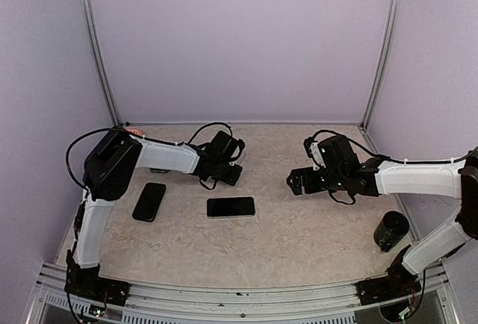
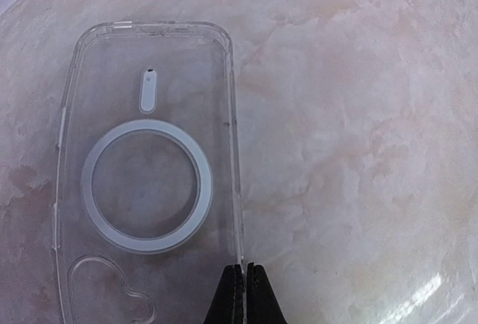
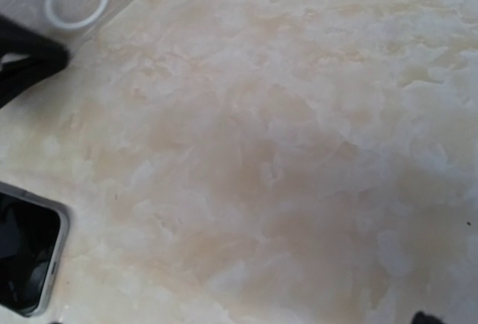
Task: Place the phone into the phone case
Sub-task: Move the phone case to the center of the board.
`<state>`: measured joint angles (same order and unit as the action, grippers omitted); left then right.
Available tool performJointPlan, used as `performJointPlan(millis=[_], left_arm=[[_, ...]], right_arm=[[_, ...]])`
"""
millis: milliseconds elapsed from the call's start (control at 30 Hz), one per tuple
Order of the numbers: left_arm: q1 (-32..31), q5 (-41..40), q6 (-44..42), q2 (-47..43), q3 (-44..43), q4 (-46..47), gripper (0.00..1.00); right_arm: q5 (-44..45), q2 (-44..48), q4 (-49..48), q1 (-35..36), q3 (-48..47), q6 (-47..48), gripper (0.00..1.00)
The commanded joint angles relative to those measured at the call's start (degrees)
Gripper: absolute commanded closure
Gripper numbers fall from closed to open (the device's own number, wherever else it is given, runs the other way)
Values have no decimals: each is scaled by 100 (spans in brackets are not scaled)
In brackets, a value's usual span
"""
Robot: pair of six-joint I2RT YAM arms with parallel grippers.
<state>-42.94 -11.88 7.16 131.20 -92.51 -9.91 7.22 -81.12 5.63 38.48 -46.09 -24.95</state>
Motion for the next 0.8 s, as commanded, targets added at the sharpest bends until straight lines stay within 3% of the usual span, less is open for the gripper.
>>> performJointPlan(millis=[0,433,767], left_arm=[[-5,294,-586,-635,693,123,100],[-104,2154,-1361,-1634,2035,665,100],[-118,1947,-1423,-1626,1965,452,98]], right_arm=[[-39,-108,-136,-33,12,-15,0],[-251,-307,-240,-33,-38,-71,0],[-277,-273,-268,-34,-7,-113,0]])
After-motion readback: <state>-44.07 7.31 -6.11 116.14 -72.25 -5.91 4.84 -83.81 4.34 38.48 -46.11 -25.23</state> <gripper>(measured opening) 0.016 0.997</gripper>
